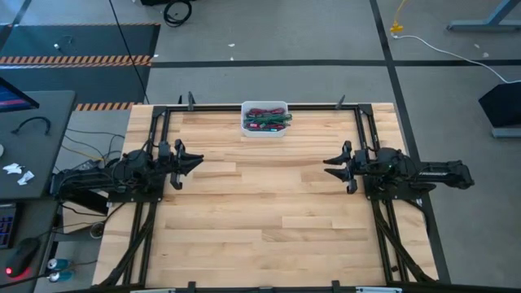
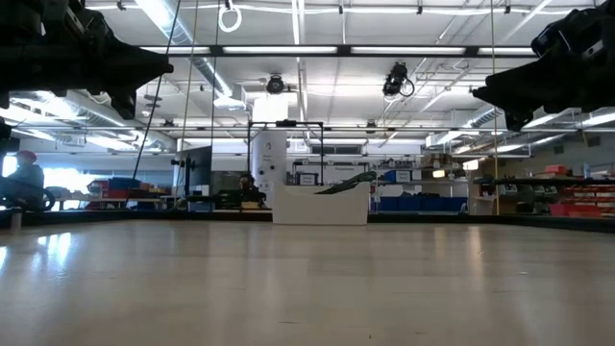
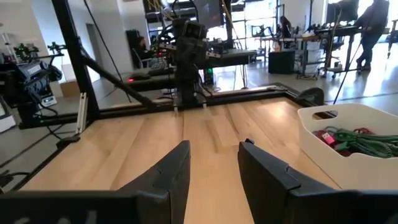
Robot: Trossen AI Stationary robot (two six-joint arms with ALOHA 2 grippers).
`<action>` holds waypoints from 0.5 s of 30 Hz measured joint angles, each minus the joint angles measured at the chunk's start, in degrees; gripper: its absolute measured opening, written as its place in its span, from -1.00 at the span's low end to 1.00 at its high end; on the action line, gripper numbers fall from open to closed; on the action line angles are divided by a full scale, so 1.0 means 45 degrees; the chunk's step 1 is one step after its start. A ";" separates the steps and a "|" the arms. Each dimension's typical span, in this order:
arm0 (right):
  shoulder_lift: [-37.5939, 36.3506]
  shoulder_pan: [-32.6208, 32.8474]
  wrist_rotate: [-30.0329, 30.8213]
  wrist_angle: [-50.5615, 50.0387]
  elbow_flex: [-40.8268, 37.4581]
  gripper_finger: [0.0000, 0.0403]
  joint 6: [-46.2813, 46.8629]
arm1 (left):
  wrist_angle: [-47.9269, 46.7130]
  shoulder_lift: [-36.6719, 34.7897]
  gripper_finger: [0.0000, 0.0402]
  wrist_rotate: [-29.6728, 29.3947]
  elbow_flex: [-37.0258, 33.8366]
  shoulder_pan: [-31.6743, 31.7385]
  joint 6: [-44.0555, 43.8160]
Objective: Pick and place USB-C Cables
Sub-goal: Return to Home Position
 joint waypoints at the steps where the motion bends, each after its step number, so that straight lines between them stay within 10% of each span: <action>1: -0.0004 0.0011 0.0000 0.0033 0.0000 -0.31 0.0000 | 0.0003 0.0000 -0.74 -0.0003 0.0000 0.0002 0.0000; 15: -0.0001 0.0016 0.0000 0.0019 0.0000 -0.31 0.0000 | 0.0008 0.0000 -0.69 0.0000 0.0000 0.0004 0.0005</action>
